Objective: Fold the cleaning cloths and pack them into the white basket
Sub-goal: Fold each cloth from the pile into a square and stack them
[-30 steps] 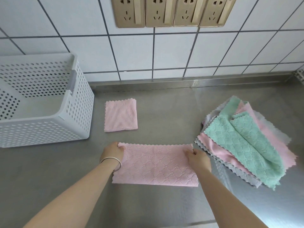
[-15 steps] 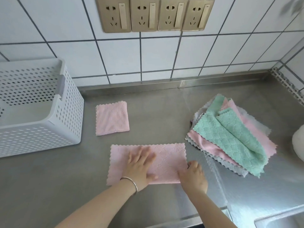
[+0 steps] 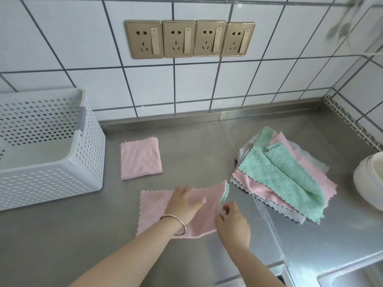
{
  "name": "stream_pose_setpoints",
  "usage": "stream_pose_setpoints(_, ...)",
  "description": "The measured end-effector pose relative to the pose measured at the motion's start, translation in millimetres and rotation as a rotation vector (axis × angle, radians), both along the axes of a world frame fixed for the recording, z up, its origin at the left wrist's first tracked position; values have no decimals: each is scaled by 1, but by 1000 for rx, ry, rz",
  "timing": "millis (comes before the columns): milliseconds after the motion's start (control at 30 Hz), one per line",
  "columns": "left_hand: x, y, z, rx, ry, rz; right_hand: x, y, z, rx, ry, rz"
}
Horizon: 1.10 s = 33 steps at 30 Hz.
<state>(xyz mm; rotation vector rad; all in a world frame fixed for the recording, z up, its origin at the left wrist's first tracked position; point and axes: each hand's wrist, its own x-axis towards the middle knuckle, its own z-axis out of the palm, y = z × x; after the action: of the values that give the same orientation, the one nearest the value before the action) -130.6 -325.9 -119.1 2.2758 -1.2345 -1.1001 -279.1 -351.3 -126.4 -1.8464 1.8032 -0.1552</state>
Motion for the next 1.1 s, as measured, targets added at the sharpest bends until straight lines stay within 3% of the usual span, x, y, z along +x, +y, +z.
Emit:
stream_pose_setpoints(133,4,-7,25,-15,667,414,25,20,5,-344,-159,238)
stream_pose_setpoints(167,6,-5,27,-28,709,472,32,23,5,-420,-178,306)
stream_pose_setpoints(300,22,6,27,-11,416,442,61,37,4,-556,-275,550)
stream_pose_setpoints(500,57,32,16,37,306,505,81,56,-10,-627,-312,825)
stream_pose_setpoints(700,87,49,5,50,256,482,72,61,-34,-402,30,774)
stream_pose_setpoints(933,93,61,-19,-11,174,559,74,60,-60,-305,104,829)
stream_pose_setpoints(1100,90,67,-32,-65,194,642,72,58,-69,-344,150,835)
